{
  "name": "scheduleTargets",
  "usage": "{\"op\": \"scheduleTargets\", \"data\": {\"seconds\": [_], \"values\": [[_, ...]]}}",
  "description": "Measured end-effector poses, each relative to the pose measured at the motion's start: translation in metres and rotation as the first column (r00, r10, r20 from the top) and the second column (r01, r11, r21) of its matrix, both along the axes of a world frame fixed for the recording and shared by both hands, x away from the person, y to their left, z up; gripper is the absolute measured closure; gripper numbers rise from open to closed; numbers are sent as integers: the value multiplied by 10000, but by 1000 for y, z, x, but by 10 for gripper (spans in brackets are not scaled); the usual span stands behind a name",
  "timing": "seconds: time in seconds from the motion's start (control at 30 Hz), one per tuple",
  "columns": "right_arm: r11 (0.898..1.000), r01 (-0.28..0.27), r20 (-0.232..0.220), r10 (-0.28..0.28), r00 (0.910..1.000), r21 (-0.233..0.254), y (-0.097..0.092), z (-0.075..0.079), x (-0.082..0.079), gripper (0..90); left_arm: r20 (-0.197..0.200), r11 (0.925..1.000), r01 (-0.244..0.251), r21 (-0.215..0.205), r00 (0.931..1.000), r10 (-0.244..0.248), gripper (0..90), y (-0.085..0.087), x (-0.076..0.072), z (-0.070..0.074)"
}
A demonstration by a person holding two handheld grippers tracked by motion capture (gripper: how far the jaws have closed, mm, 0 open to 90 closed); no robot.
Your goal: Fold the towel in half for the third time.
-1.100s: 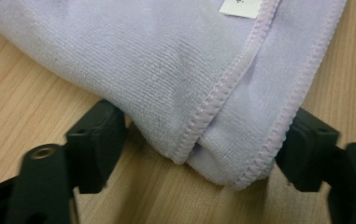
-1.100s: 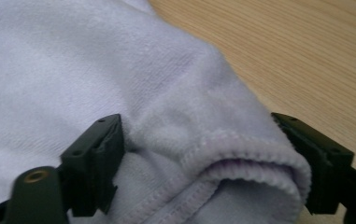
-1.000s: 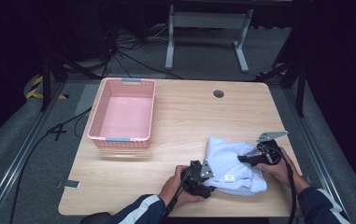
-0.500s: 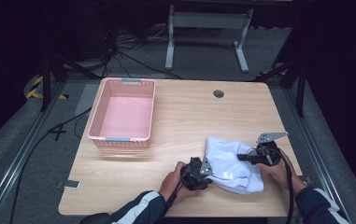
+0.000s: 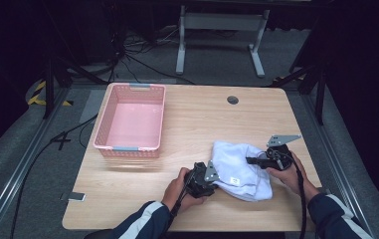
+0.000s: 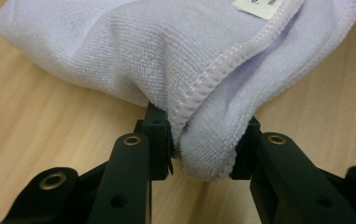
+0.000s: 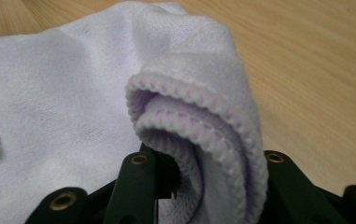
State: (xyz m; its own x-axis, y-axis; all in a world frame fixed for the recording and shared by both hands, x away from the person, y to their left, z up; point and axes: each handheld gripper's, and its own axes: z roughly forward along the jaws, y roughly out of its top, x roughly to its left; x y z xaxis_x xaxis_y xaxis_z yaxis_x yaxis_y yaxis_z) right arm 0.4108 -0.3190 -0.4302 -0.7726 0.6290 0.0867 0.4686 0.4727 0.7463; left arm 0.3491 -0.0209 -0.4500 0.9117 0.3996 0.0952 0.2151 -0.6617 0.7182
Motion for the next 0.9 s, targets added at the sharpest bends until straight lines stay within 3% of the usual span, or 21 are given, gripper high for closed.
{"op": "scheduleTargets", "data": {"seconds": [0.1,0.2,0.27,0.33,0.4,0.43,0.5,0.63,0.7,0.9], "values": [[9998,-79,313,74,9995,155,14,12,11,692,262,9974,-586,-422,9979,598,678,14,6,9],[9994,-166,474,152,9988,297,26,20,22,692,455,9954,-854,-434,9951,874,678,22,10,15],[9988,-226,578,201,9981,438,33,24,29,692,655,9909,-1214,-586,9900,1252,678,34,14,22],[9982,-331,666,297,9973,496,42,28,34,691,919,9888,-1414,-471,9851,1453,678,42,16,26],[9978,-435,803,393,9960,510,52,32,38,691,954,9864,-1549,-542,9826,1596,679,46,17,28],[9977,-446,830,403,9957,505,56,33,40,692,1026,9817,-1791,-644,9773,1851,679,52,18,32],[9973,-492,875,444,9952,538,60,35,41,691,1105,9803,-1875,-615,9749,1934,679,56,19,34],[9959,-577,1073,500,9930,700,75,45,47,691,1361,9706,-2239,-887,9625,2345,679,69,20,42],[9951,-624,1172,532,9917,763,81,50,51,691,1439,9706,-2259,-833,9610,2361,679,74,21,45],[9928,-861,1447,735,9867,831,105,65,61,691,1686,9564,-2702,-1109,9433,2860,679,97,23,55]]}}
